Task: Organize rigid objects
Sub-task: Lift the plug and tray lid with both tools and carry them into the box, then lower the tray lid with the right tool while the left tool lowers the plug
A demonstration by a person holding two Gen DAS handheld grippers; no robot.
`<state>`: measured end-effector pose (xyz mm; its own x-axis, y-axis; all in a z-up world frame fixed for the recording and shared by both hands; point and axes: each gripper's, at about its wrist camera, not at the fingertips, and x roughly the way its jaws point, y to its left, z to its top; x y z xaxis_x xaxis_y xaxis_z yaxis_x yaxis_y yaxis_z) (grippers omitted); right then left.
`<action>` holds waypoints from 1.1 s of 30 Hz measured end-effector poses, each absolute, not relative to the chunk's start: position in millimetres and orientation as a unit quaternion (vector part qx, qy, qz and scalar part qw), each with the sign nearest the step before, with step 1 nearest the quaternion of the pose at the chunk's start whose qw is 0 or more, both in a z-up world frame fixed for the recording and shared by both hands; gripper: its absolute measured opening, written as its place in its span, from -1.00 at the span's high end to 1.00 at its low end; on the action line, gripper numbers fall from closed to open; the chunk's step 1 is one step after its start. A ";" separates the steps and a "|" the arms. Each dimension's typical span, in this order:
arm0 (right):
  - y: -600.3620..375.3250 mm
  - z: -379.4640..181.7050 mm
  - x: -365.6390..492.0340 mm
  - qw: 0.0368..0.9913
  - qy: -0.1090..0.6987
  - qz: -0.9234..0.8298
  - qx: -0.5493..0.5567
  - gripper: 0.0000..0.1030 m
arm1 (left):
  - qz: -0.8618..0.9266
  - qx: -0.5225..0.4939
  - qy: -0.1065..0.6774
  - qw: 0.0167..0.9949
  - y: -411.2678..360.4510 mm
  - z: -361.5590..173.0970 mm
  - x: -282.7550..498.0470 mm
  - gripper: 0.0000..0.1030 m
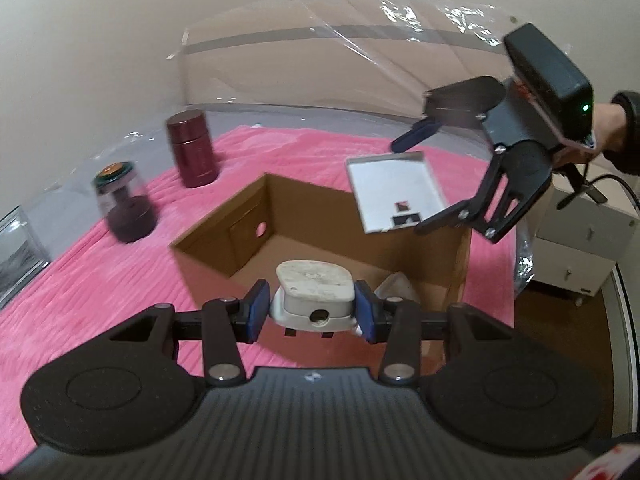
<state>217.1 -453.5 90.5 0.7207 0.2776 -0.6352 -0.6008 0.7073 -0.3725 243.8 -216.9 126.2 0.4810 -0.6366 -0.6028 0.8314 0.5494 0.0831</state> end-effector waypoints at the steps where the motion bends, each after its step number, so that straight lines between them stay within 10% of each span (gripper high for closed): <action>1: -455.6 86.5 221.9 0.875 0.284 0.252 -0.302 -0.64 | -0.441 0.191 0.263 0.837 -224.8 124.5 249.2 0.23; 33: -436.2 -43.9 336.9 0.656 0.346 0.372 -0.558 -0.64 | -0.490 0.383 0.366 0.692 -364.1 11.2 340.1 0.23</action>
